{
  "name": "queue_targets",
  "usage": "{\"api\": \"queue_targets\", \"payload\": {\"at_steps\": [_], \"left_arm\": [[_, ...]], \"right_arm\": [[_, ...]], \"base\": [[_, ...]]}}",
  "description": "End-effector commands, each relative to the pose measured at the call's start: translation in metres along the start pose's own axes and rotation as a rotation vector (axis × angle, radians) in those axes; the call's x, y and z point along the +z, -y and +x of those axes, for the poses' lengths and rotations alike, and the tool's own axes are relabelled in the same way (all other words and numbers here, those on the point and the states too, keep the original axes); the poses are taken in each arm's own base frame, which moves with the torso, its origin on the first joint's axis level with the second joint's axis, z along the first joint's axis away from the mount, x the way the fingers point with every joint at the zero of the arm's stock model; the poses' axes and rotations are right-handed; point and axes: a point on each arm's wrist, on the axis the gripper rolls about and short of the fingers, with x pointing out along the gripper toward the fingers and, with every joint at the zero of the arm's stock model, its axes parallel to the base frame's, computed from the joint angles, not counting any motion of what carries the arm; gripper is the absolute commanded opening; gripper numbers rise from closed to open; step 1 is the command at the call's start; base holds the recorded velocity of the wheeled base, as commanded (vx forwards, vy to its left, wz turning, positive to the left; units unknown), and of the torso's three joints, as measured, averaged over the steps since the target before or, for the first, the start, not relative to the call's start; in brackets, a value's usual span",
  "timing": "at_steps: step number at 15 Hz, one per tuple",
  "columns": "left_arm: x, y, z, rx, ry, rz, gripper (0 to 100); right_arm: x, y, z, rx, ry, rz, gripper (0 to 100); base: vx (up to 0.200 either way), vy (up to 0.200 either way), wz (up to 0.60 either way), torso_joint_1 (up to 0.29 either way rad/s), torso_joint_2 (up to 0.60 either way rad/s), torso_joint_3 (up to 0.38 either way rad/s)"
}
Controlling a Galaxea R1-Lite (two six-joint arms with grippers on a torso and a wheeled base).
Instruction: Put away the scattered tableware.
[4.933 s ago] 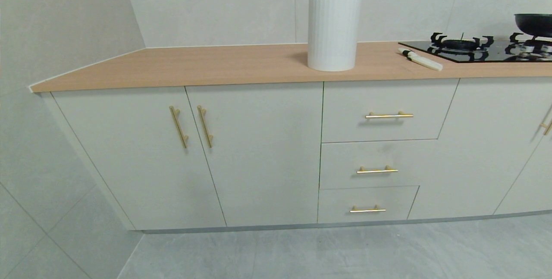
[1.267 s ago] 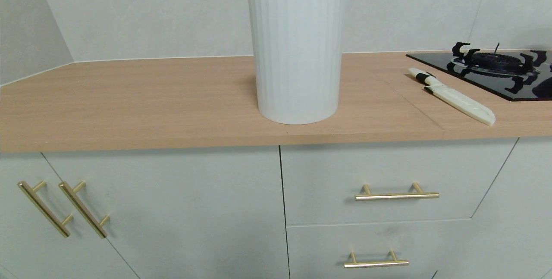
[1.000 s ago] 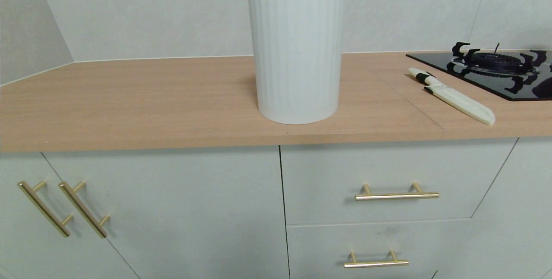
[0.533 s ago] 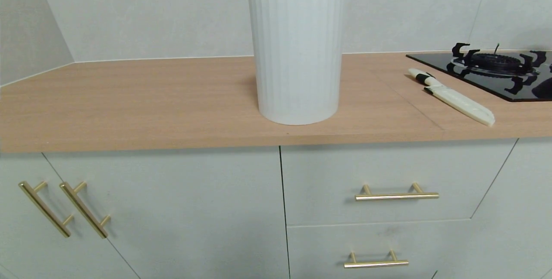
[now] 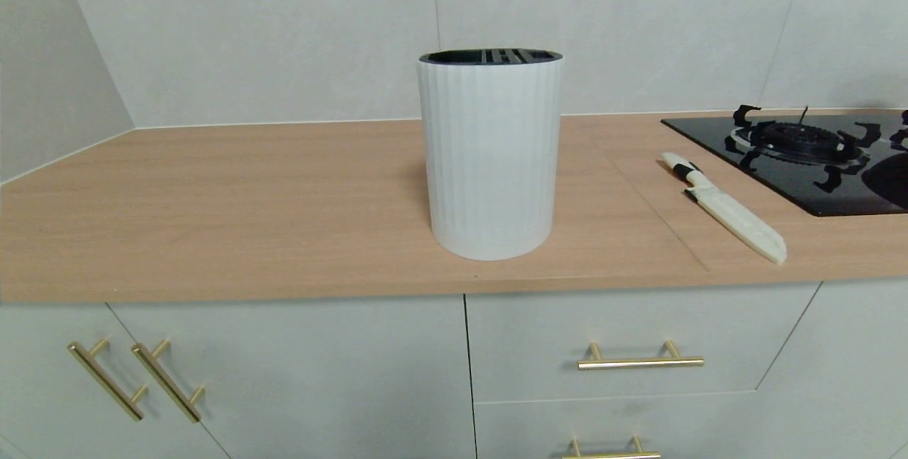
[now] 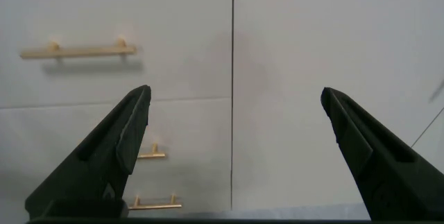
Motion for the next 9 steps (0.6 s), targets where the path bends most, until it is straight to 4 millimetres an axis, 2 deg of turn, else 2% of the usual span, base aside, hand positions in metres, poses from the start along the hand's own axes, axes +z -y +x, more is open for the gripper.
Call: {"api": "queue_targets", "payload": {"at_steps": [1, 9], "left_arm": [[-0.0001, 0.0, 0.0001, 0.0, -0.002, 0.0, 100], [-0.0001, 0.0, 0.0001, 0.0, -0.002, 0.0, 100]], "right_arm": [[0.0, 0.0, 0.0001, 0.0, -0.001, 0.0, 100], [0.0, 0.0, 0.0001, 0.0, -0.001, 0.0, 100]], "base": [[0.0, 0.0, 0.0, 0.173, -0.48, -0.29], [0.0, 0.0, 0.0, 0.196, -0.48, -0.278]]}}
